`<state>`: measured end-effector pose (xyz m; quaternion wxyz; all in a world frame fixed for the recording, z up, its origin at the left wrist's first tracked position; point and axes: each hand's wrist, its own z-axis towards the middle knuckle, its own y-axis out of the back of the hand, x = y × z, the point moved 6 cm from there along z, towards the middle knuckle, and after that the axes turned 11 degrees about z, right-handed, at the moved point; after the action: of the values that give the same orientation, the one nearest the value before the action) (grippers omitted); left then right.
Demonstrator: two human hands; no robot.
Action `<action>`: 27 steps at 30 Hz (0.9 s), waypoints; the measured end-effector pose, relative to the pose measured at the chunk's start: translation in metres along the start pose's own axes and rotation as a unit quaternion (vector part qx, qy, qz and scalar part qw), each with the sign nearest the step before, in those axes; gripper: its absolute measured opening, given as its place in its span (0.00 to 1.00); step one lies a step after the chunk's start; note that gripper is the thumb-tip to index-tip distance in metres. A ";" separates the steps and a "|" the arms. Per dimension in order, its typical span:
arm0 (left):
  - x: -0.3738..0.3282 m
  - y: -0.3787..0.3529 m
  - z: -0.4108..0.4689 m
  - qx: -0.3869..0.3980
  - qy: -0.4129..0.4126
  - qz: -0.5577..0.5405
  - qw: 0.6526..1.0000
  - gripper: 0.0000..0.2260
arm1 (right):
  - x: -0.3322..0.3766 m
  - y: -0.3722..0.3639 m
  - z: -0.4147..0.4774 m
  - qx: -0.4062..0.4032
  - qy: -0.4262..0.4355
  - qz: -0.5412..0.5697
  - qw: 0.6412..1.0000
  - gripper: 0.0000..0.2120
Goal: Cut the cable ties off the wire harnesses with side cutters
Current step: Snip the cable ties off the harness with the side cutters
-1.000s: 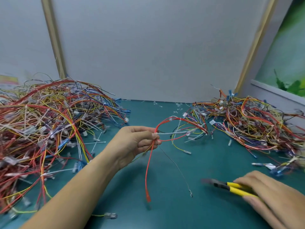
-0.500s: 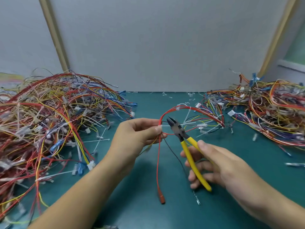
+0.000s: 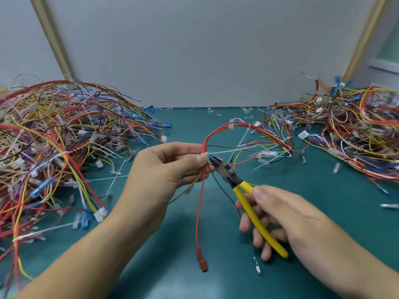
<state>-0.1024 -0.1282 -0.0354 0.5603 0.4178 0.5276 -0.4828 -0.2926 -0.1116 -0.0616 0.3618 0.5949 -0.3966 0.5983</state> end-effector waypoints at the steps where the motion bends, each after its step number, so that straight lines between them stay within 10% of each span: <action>1: 0.000 0.000 0.000 -0.001 -0.002 0.002 1.000 0.06 | 0.000 0.000 0.000 0.000 -0.008 0.014 1.000 0.20; 13: -0.005 -0.002 -0.004 0.000 -0.017 -0.023 1.000 0.11 | -0.005 -0.023 -0.008 0.177 -0.241 0.315 0.901 0.26; 18: -0.006 -0.004 -0.004 0.016 -0.024 -0.063 0.998 0.09 | 0.003 -0.028 -0.011 0.253 -0.260 0.452 0.815 0.22; 27: -0.008 -0.008 -0.005 0.032 -0.032 -0.074 0.996 0.08 | 0.002 -0.030 -0.006 0.260 -0.234 0.526 0.775 0.22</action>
<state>-0.1109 -0.1236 -0.0279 0.5262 0.3797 0.5227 -0.5529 -0.2685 -0.0935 -0.0579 -0.2821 0.4868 -0.5494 0.6177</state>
